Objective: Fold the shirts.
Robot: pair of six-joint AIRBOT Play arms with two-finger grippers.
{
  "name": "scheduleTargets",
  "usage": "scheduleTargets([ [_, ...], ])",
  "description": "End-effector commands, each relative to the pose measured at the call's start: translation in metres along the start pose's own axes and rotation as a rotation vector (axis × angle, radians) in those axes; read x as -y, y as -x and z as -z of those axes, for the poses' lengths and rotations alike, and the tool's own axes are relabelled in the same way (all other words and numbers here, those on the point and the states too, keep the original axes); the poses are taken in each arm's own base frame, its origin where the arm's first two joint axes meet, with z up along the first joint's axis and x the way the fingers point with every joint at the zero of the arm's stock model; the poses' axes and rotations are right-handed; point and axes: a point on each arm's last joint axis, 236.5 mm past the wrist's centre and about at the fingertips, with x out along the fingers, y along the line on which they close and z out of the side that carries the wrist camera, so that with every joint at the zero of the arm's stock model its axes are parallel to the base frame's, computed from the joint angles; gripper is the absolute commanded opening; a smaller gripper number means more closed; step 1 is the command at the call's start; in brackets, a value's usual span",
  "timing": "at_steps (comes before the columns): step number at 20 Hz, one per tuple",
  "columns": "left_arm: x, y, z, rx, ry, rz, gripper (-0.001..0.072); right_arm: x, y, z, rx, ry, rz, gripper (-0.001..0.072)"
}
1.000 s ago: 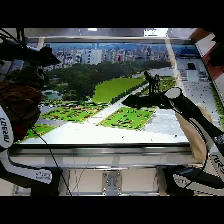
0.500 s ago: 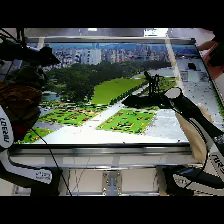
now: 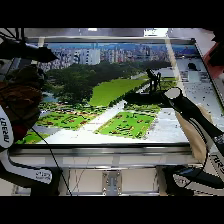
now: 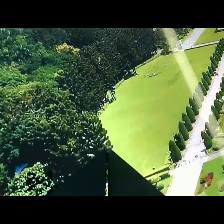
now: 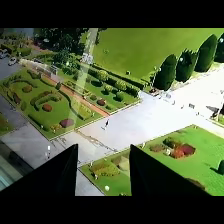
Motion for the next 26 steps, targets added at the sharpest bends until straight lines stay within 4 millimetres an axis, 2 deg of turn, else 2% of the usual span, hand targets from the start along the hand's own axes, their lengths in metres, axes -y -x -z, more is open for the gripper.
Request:
scheduleTargets([
  [1,0.002,0.001,-0.009,0.038,-0.037,0.007,0.0016,0.002,0.000,-0.006,0.024,-0.003,0.009,0.0378],
  [4,0.009,0.001,-0.015,0.061,-0.018,0.039,0.0027,0.008,0.000,-0.014,0.059,0.008,0.035,0.0378],
  [5,0.002,0.001,-0.020,0.083,-0.019,0.009,0.0143,0.010,0.000,-0.015,0.062,0.017,0.046,0.0378],
  [6,-0.016,0.002,-0.020,0.084,-0.016,-0.068,0.0405,0.012,0.000,-0.015,0.063,0.022,0.052,0.0378],
  [7,-0.052,0.006,-0.013,0.058,0.019,-0.221,0.0623,0.013,0.000,-0.014,0.060,0.028,0.057,0.0378],
  [8,-0.096,0.017,0.001,0.014,0.075,-0.407,0.0638,0.014,0.000,-0.014,0.057,0.036,0.063,0.0378],
  [9,-0.143,0.037,0.022,-0.046,0.153,-0.620,0.0638,0.016,0.001,-0.013,0.054,0.043,0.069,0.0378],
  [10,-0.180,0.058,0.046,-0.105,0.223,-0.793,0.0637,0.017,0.001,-0.012,0.051,0.050,0.076,0.0378],
  [11,-0.204,0.068,0.067,-0.157,0.276,-0.872,0.0638,0.019,0.001,-0.012,0.047,0.059,0.084,0.0378],
  [12,-0.220,0.065,0.089,-0.202,0.335,-0.874,0.0638,0.020,0.001,-0.011,0.046,0.064,0.088,0.0379],
  [13,-0.234,0.055,0.115,-0.242,0.432,-0.847,0.0639,0.021,0.001,-0.011,0.044,0.068,0.092,0.0379],
  [15,-0.256,0.031,0.162,-0.307,0.603,-0.766,0.0709,0.021,0.001,-0.011,0.044,0.067,0.091,0.0379],
  [16,-0.266,0.024,0.184,-0.342,0.657,-0.748,0.0709,0.021,0.001,-0.011,0.043,0.063,0.091,0.0379],
  [18,-0.288,0.022,0.223,-0.413,0.724,-0.758,0.0708,0.021,0.001,-0.011,0.042,0.061,0.090,0.0379],
  [19,-0.297,0.026,0.236,-0.426,0.749,-0.770,0.0709,0.021,0.001,-0.010,0.042,0.060,0.091,0.0378],
  [21,-0.314,0.041,0.247,-0.394,0.821,-0.807,0.0709,0.023,0.001,-0.013,0.051,0.039,0.099,0.0378],
  [23,-0.321,0.052,0.257,-0.389,0.868,-0.811,0.0708,0.026,0.002,-0.017,0.069,0.025,0.111,0.0378],
  [26,-0.328,0.052,0.257,-0.319,0.939,-0.755,0.0708,0.028,0.002,-0.023,0.098,-0.004,0.119,0.0378],
])
